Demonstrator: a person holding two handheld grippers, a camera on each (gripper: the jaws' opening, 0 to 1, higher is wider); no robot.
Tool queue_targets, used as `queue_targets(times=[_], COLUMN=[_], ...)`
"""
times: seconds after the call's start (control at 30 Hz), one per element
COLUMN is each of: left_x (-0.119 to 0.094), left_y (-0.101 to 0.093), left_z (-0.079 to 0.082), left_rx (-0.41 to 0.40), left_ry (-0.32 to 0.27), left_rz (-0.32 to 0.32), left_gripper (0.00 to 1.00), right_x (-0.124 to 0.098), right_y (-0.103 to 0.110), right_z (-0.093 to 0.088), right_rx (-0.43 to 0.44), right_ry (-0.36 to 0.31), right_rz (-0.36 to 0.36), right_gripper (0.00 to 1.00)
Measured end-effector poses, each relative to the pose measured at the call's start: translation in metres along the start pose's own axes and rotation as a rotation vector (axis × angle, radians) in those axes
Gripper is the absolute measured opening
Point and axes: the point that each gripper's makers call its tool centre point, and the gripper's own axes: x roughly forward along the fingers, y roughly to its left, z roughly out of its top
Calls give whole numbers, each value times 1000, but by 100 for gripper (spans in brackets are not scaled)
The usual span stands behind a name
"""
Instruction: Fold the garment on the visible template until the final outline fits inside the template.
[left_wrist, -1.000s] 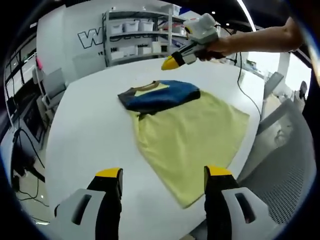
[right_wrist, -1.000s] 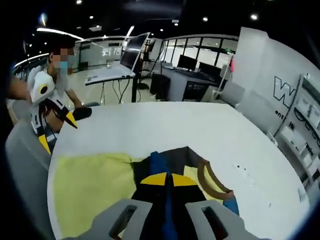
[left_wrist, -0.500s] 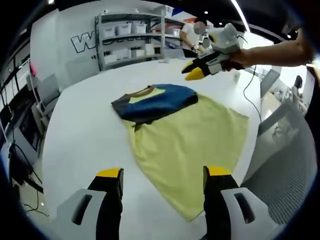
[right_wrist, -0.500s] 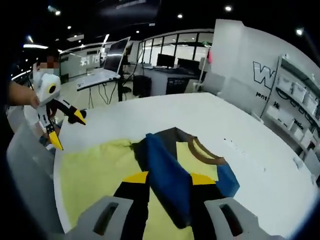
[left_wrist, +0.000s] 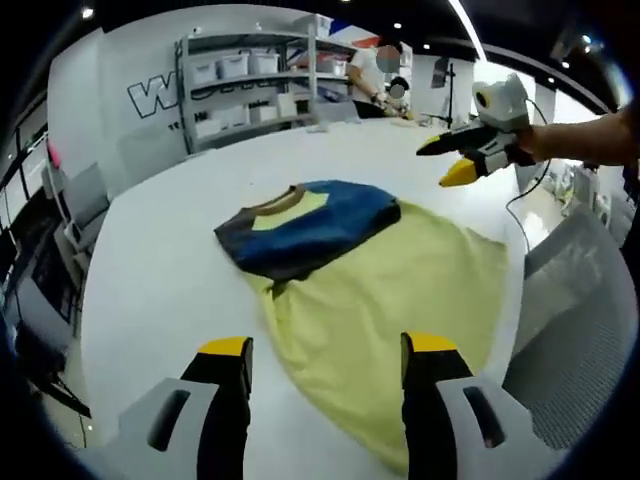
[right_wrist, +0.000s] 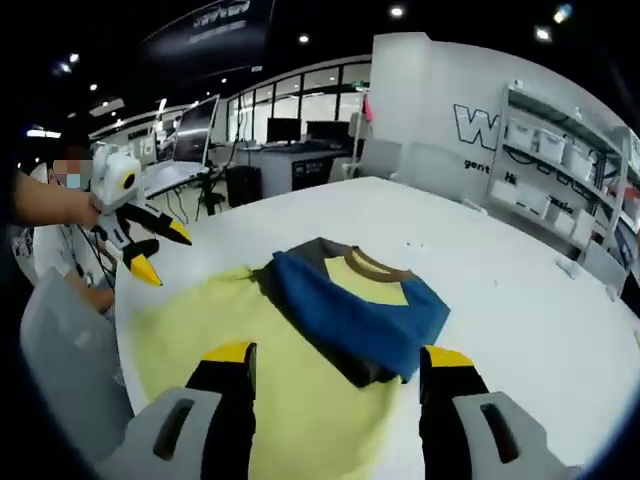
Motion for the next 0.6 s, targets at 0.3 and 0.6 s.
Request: queue_targets(times=[0.3,0.6], left_x=[26,52], left_y=[18,27], left_z=[22,38], left_rx=[80,142], left_ry=[12,34], left_rz=[-28,-54], left_gripper=[56,53], right_x=[-39,-69], right_y=[-3,0], right_z=[-21,-44], right_rx=[61,105], right_ry=[-1,9], right_rz=[-55,-90], right_gripper=[80,86])
